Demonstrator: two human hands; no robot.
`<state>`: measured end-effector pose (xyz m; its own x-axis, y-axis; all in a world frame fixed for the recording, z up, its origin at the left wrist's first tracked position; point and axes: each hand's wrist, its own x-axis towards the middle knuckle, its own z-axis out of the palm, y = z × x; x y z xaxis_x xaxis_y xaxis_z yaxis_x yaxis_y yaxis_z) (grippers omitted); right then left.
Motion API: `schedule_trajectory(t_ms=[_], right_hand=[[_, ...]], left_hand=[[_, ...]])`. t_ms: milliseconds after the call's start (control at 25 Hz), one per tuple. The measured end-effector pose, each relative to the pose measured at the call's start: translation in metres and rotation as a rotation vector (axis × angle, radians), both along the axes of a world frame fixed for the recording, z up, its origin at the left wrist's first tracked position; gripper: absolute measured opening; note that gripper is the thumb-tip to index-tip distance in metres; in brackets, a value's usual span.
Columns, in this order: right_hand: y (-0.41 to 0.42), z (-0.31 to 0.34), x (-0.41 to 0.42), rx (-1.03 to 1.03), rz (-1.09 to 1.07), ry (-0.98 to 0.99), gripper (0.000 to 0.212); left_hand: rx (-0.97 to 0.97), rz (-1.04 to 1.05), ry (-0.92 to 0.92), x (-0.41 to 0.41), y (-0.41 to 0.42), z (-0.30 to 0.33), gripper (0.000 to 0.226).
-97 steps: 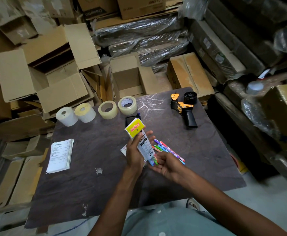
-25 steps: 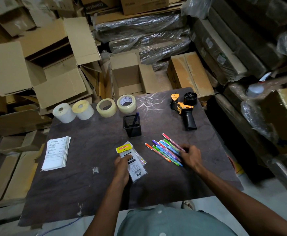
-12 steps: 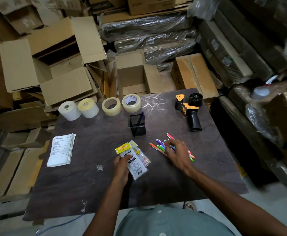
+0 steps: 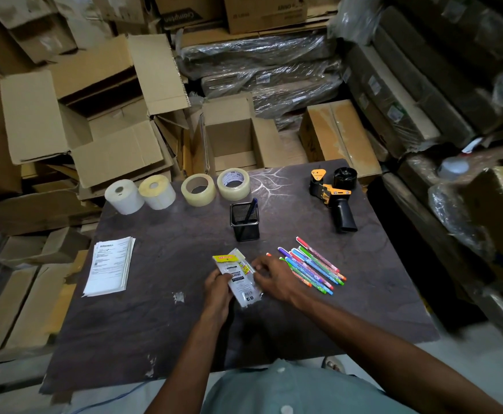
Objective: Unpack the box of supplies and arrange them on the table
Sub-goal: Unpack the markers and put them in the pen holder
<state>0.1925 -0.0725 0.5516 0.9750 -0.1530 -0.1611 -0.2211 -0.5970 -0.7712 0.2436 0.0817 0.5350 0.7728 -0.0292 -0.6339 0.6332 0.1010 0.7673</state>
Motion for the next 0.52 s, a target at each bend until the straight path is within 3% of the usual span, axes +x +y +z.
schedule_trajectory(t_ms=[80, 320, 440, 520], right_hand=[[0.0, -0.002, -0.001, 0.001, 0.004, 0.026, 0.007], [-0.013, -0.009, -0.012, 0.004, -0.102, 0.052, 0.027], [-0.033, -0.016, -0.021, -0.214, -0.276, 0.064, 0.027], [-0.048, -0.02, -0.028, -0.369, -0.338, 0.104, 0.04]], left_hand=[[0.0, -0.03, -0.026, -0.001, 0.0, 0.001, 0.031], [0.061, -0.068, -0.06, -0.014, -0.002, -0.003, 0.021], [0.15, -0.054, -0.095, -0.02, -0.005, -0.006, 0.026], [0.31, -0.042, -0.164, -0.02, -0.006, -0.022, 0.049]])
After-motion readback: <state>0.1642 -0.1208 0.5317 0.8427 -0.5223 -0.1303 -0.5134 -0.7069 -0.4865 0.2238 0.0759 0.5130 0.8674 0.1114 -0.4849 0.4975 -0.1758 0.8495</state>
